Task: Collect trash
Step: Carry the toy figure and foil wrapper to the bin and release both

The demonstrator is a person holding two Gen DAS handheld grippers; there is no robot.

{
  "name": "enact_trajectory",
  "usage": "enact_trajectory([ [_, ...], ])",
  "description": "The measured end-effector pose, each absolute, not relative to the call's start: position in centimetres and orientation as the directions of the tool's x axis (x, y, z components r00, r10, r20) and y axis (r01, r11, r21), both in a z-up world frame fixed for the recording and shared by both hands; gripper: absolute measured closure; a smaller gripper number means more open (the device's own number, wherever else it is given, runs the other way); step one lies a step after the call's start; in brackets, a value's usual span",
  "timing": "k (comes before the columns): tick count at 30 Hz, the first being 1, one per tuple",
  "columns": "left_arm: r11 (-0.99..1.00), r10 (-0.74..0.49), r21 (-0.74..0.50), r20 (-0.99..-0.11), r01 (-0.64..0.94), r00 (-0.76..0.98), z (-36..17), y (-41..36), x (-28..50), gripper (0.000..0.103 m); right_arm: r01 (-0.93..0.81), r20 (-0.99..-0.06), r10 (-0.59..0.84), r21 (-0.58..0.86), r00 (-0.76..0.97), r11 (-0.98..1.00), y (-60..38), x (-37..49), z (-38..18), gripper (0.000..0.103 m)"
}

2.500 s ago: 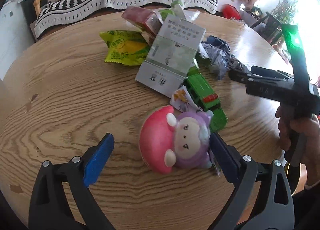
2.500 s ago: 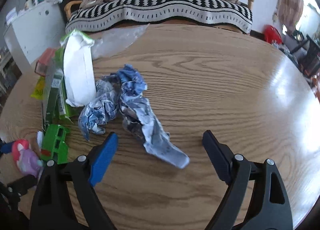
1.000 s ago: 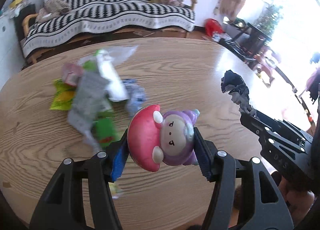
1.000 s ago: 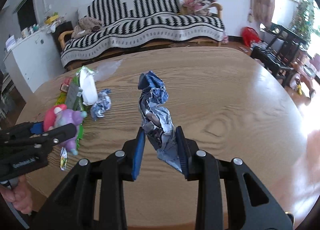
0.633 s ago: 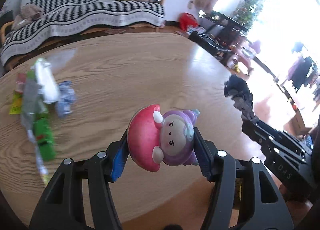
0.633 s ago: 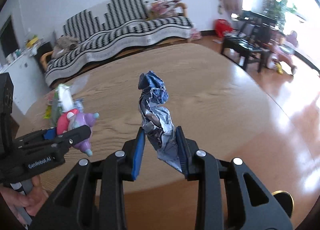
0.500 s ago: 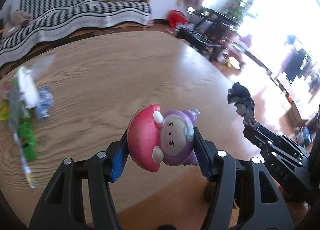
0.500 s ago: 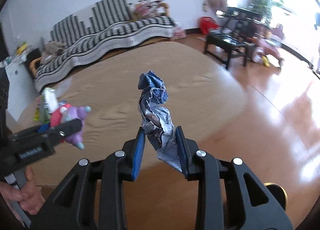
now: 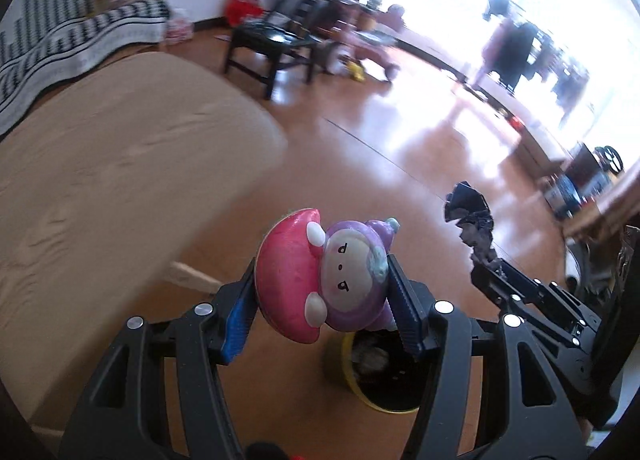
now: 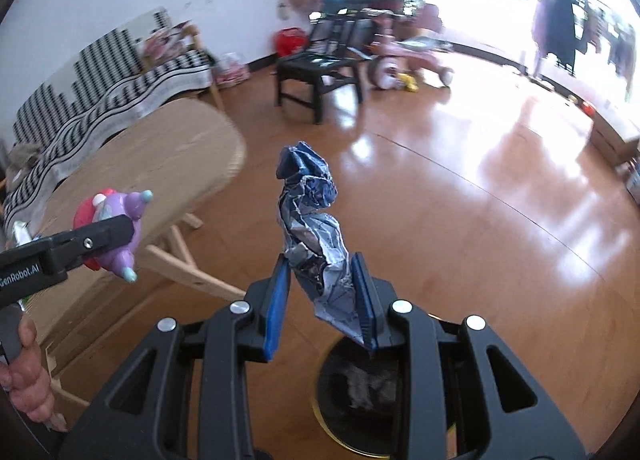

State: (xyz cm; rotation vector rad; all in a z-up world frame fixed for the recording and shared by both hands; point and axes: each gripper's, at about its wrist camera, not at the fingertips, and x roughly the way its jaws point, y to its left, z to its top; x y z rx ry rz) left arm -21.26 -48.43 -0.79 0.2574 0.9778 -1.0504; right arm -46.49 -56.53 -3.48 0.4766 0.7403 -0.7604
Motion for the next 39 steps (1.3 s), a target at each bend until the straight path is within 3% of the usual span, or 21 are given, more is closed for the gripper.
enact_trajectory([
  [11, 0.396, -0.590, -0.300, -0.807, 0.868, -0.010, -7.4, -53.9, -29.5, 0.044, 0.821, -0.782, -0.442, 0.151, 0.439, 0.550, -58.1, -55.6, -7.0, 0.072],
  [20, 0.405, -0.456, -0.265, -0.888, 0.875, -0.058, -14.3, -55.4, -30.1, 0.044, 0.855, -0.861, -0.345, 0.176, 0.374, 0.487, -57.3, -57.1, -14.1, 0.072],
  [39, 0.366, -0.410, -0.259, -0.907, 0.894, -0.095, -16.4, -55.9, -31.5, 0.042, 0.877, -0.899, -0.295, 0.170, 0.325, 0.449, -56.6, -57.2, -16.9, 0.071],
])
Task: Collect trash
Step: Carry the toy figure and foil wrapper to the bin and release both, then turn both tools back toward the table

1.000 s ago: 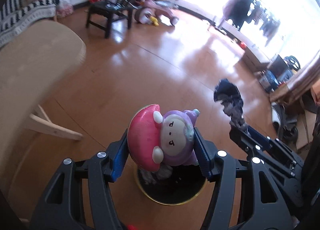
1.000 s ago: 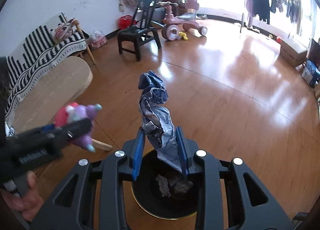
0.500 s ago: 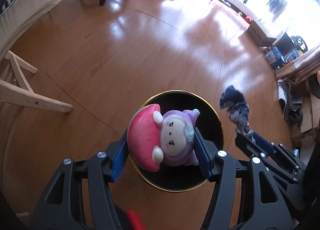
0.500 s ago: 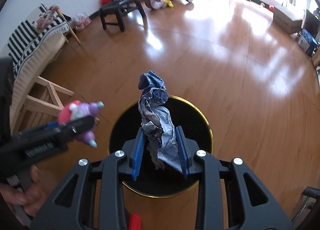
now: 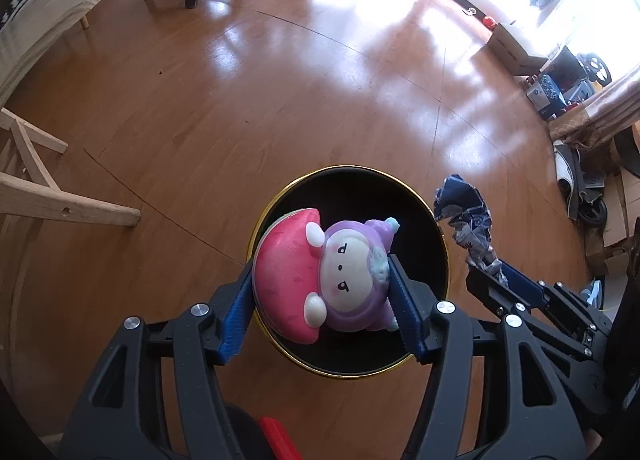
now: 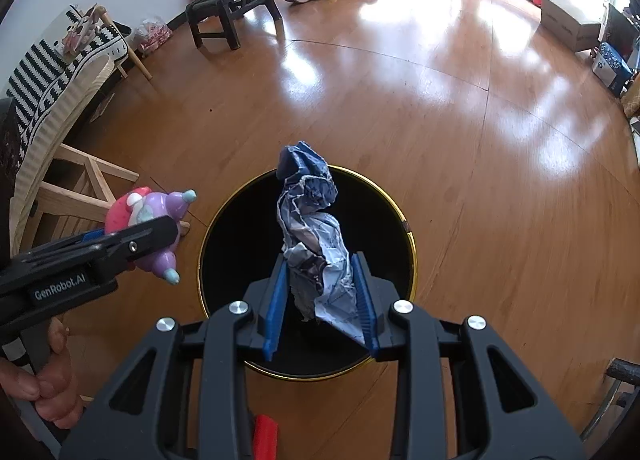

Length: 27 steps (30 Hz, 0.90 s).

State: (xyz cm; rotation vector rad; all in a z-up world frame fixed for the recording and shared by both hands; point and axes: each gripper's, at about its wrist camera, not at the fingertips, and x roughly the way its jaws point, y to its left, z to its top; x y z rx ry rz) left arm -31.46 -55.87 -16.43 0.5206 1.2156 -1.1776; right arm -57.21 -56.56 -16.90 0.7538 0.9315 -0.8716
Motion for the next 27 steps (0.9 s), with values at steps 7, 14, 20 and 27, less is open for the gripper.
enact_trajectory([
  [7, 0.369, -0.423, -0.278, -0.900, 0.887, -0.106, -16.1, -55.9, -31.3, 0.024, 0.883, -0.889, -0.320, 0.167, 0.328, 0.439, -57.1, -57.4, -15.7, 0.048],
  [14, 0.396, -0.456, -0.281, -0.886, 0.874, -0.078, -14.3, -55.0, -30.4, 0.022, 0.878, -0.880, -0.340, 0.156, 0.331, 0.452, -56.9, -56.8, -14.2, 0.041],
  [20, 0.452, -0.612, -0.395, -0.790, 0.800, -0.045, -7.2, -50.5, -24.1, 0.017, 0.830, -0.850, -0.363, 0.143, 0.382, 0.539, -55.7, -52.0, -10.4, 0.039],
  [27, 0.635, -0.633, -0.278, -0.722, 0.721, 0.280, 0.7, -36.6, -11.5, 0.009, 0.663, -0.790, -0.320, 0.142, 0.524, 0.735, -50.0, -38.4, -4.4, 0.036],
])
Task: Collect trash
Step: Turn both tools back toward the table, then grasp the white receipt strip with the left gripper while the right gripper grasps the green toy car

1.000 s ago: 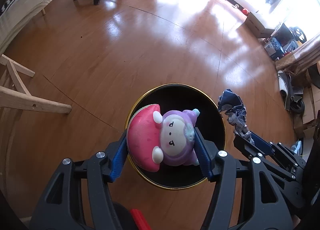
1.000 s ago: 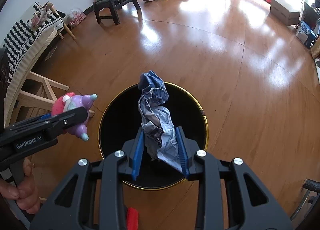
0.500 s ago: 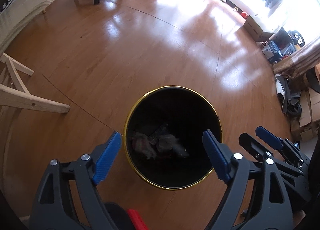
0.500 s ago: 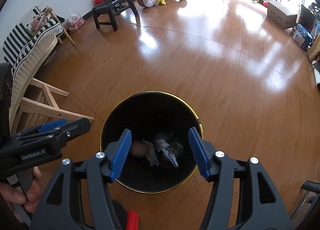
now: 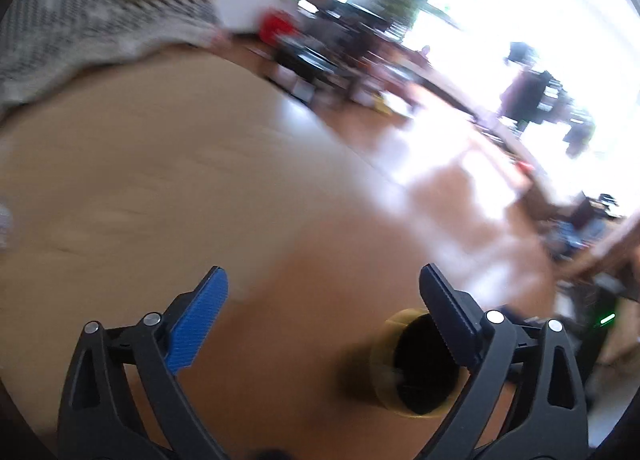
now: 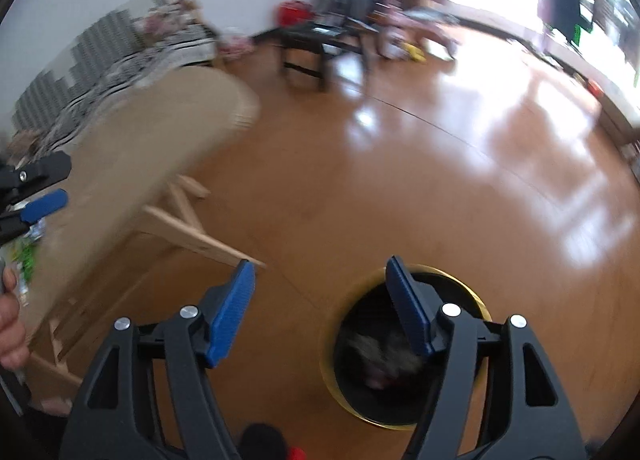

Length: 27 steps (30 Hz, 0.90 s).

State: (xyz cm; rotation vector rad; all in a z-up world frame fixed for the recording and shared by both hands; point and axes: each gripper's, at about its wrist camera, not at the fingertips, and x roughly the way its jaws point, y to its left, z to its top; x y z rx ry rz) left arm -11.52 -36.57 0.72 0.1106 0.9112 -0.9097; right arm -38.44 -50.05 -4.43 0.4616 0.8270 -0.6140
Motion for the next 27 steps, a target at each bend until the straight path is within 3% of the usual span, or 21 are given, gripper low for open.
enact_trajectory([
  [6, 0.866, -0.355, -0.022, -0.729, 0.499, 0.585, 0.3, -19.1, -3.5, 0.009, 0.441, -0.757, -0.171, 0.168, 0.631, 0.882, -40.0, -24.1, -1.2, 0.034],
  [10, 0.933, -0.205, 0.032, -0.771, 0.358, 0.604, -3.0, -11.7, -1.3, 0.009, 0.300, -0.743, -0.078, 0.170, 0.665, 0.939, -32.1, -15.9, -0.2, 0.032],
  [15, 0.957, -0.194, -0.033, -0.814, 0.290, 0.548, -5.9, -7.6, 0.3, 0.009, 0.179, -0.736, 0.050, 0.229, 0.675, 0.957, -24.1, -7.6, -0.4, 0.031],
  [27, 0.950, -0.171, 0.000, -0.836, 0.312, 0.521, -9.7, -6.2, 3.3, 0.011, 0.160, -0.767, 0.062, 0.211, 0.638, 0.964, -20.0, -1.9, -6.1, 0.030],
])
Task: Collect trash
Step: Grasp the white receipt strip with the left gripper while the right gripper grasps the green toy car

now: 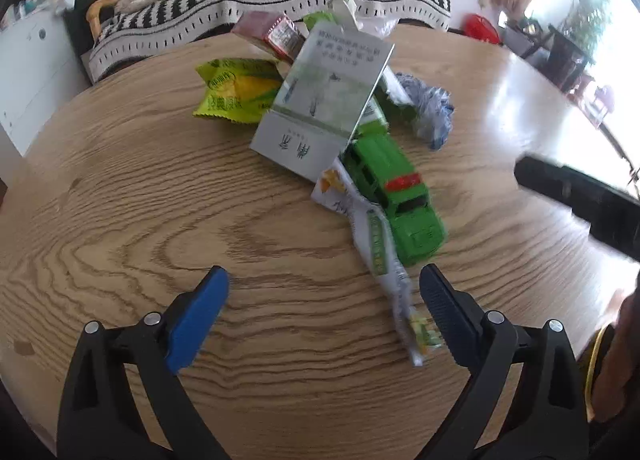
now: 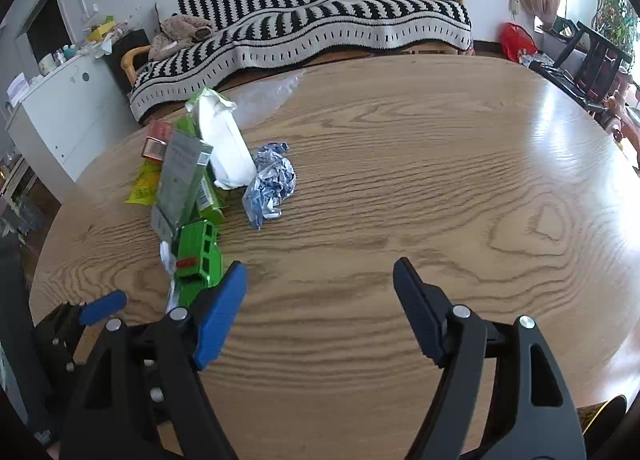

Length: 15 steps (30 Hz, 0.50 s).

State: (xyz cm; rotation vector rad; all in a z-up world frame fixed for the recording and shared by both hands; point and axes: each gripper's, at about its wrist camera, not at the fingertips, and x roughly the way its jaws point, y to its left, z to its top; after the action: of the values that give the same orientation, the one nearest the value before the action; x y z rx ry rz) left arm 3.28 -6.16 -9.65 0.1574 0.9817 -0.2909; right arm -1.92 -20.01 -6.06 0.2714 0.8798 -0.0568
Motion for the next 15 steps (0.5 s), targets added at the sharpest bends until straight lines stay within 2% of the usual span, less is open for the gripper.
enact_trajectory([
  [1, 0.946, -0.166, 0.016, -0.833, 0.323, 0.528, -9.7, -6.2, 3.2, 0.012, 0.150, -0.767, 0.063, 0.205, 0.639, 0.967, -19.6, -1.3, -6.2, 0.030],
  [4, 0.939, -0.182, 0.019, -0.819, 0.342, 0.544, -9.3, -6.0, 3.2, 0.032, 0.117, -0.767, 0.044, 0.154, 0.640, 0.981, -18.2, -0.5, -6.4, 0.030],
  [6, 0.935, -0.187, 0.025, -0.813, 0.354, 0.551, -9.1, -5.9, 3.2, 0.058, 0.089, -0.770, 0.059, 0.149, 0.635, 0.985, -17.5, 0.1, -6.5, 0.030],
  [7, 0.934, -0.186, 0.028, -0.812, 0.356, 0.553, -9.0, -5.7, 3.2, 0.064, 0.074, -0.772, 0.069, 0.148, 0.632, 0.986, -17.1, 0.3, -6.6, 0.030],
  [9, 0.932, -0.184, 0.033, -0.813, 0.360, 0.552, -8.9, -5.5, 3.4, 0.086, 0.045, -0.776, 0.078, 0.136, 0.626, 0.990, -16.2, 0.6, -6.8, 0.030],
  [11, 0.934, -0.173, 0.043, -0.816, 0.356, 0.551, -8.9, -5.2, 3.2, 0.093, 0.014, -0.782, 0.088, 0.123, 0.617, 0.992, -15.2, 0.9, -7.0, 0.030],
  [15, 0.951, -0.165, 0.007, -0.833, 0.308, 0.528, -8.7, -3.2, 4.3, 0.094, -0.027, -0.789, 0.118, 0.128, 0.603, 0.991, -13.6, 1.4, -7.3, 0.030],
])
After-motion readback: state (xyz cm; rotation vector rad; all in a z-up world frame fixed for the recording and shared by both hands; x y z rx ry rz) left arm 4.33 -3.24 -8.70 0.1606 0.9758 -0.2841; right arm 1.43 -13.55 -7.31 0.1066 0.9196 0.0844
